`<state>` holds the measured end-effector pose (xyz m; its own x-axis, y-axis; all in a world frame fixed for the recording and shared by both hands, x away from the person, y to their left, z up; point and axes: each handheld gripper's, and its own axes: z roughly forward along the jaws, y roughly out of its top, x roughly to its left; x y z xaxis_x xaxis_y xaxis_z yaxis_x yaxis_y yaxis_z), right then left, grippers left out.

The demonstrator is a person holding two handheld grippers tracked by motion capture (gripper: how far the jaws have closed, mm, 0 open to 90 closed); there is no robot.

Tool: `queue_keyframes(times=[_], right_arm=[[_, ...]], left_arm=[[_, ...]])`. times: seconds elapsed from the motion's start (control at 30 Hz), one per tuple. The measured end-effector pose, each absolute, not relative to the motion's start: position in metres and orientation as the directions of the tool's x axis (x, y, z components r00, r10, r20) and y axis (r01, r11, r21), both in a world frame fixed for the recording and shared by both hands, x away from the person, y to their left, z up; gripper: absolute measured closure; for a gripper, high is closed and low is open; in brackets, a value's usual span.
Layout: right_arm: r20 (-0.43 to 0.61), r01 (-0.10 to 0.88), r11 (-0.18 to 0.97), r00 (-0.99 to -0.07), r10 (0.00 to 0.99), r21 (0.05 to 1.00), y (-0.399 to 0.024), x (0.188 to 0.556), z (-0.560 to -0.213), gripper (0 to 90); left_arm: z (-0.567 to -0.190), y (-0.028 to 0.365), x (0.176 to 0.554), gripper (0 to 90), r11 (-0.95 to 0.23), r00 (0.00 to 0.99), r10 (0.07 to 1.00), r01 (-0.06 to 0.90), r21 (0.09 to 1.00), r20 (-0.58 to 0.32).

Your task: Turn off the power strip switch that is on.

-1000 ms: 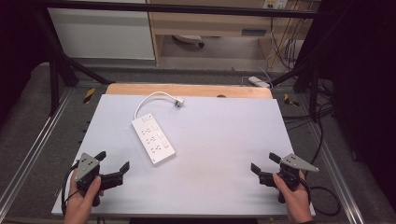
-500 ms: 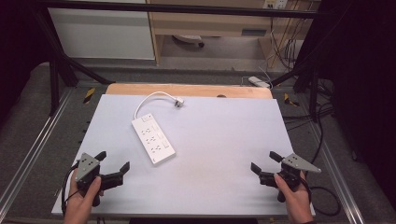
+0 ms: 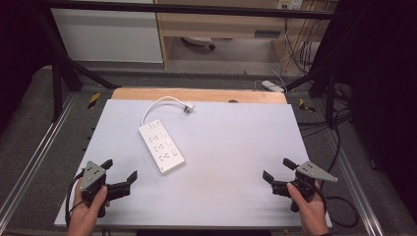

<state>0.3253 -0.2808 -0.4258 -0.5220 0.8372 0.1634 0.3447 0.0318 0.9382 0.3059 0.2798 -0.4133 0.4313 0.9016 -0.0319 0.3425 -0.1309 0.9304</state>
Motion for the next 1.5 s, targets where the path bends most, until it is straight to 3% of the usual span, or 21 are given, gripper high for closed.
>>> queue_keyframes(times=[1.5], right_arm=[[0.215,0.371,0.001,-0.541,0.813,0.929,-0.246,0.347,-0.388,4.6]], left_arm=[[-0.414,0.279,0.306,4.6,-0.142,0.434,0.901,0.347,0.927,-0.025]])
